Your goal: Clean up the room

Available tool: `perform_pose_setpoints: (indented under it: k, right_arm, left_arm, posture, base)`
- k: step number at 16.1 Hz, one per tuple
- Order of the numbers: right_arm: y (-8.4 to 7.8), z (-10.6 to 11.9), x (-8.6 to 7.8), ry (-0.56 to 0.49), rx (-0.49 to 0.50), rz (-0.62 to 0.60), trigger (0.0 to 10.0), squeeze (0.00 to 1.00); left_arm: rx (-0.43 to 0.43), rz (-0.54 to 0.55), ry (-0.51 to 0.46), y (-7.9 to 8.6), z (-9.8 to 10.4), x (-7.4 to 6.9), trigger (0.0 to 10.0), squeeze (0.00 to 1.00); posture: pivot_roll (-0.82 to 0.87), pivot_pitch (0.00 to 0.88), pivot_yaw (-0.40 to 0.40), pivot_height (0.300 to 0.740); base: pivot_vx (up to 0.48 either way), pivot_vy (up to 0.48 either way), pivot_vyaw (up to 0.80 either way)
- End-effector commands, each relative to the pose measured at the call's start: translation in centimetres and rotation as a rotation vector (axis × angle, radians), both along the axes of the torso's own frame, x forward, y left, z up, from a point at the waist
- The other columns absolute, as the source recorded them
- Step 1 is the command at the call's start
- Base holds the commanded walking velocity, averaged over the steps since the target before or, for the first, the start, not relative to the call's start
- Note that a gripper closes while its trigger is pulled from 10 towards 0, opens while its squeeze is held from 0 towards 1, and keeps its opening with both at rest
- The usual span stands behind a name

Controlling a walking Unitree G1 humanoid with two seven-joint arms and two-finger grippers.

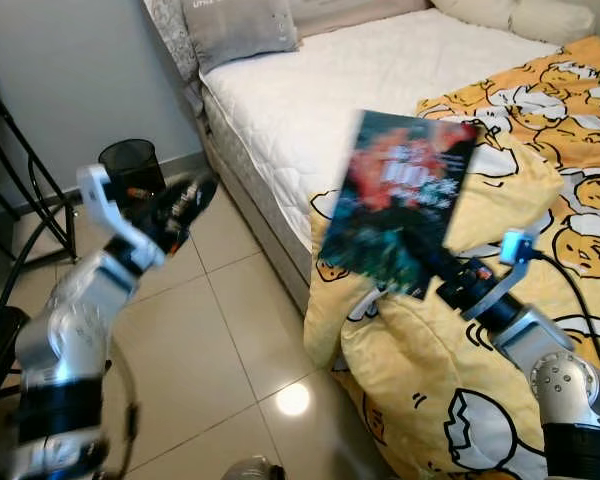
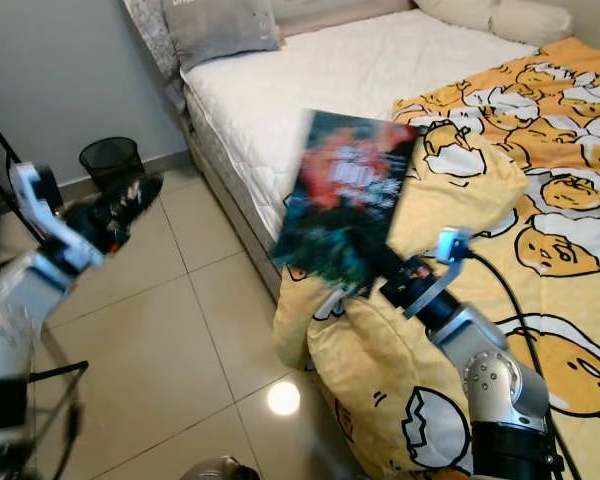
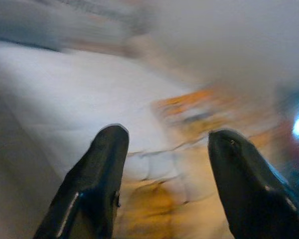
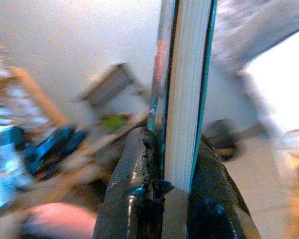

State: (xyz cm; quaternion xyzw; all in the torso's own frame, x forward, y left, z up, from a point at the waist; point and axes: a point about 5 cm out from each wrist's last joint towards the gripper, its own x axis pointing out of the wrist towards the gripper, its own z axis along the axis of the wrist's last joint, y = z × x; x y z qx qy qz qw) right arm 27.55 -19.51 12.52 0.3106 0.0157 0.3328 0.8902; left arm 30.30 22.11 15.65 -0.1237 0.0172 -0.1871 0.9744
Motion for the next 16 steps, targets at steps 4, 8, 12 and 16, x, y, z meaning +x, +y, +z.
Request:
perform_pose_setpoints:
  k: [4,8,12,16]
  right_arm:
    - [1.6,-2.7,0.8,0.093,-0.276,-0.294,0.0,0.0]
    - [4.7,-5.4,-0.4,0.096,-0.526,-0.353,10.0,0.0]
    - [2.5,-6.0,-0.2,0.193,-0.511,-0.62,10.0,0.0]
    - [2.5,-7.0,-0.5,0.282,-0.474,-0.649,10.0,0.0]
  left_arm:
    - [0.436,0.253,0.075,-0.5,-4.4,-2.7,10.0,1.0]
    - [0.406,0.244,0.055,-2.8,-5.6,-4.1,10.0,0.96]
    - [0.375,0.229,0.017,-4.4,-5.1,-4.1,10.0,0.0]
    - [0.367,0.261,0.047,-4.2,-5.6,-4.5,10.0,0.0]
  posture:
    - [-0.03,0.0,0.033,0.74]
    - [-0.04,0.0,0.011,0.74]
    - [-0.04,0.0,0.014,0.74]
    - [-0.01,0.0,-0.009,0.74]
  base:
    - [0.0,0.0,0.0]
    - [0.0,0.0,0.0]
    - [0.0,0.0,-0.8]
    - [0.0,0.0,-0.8]
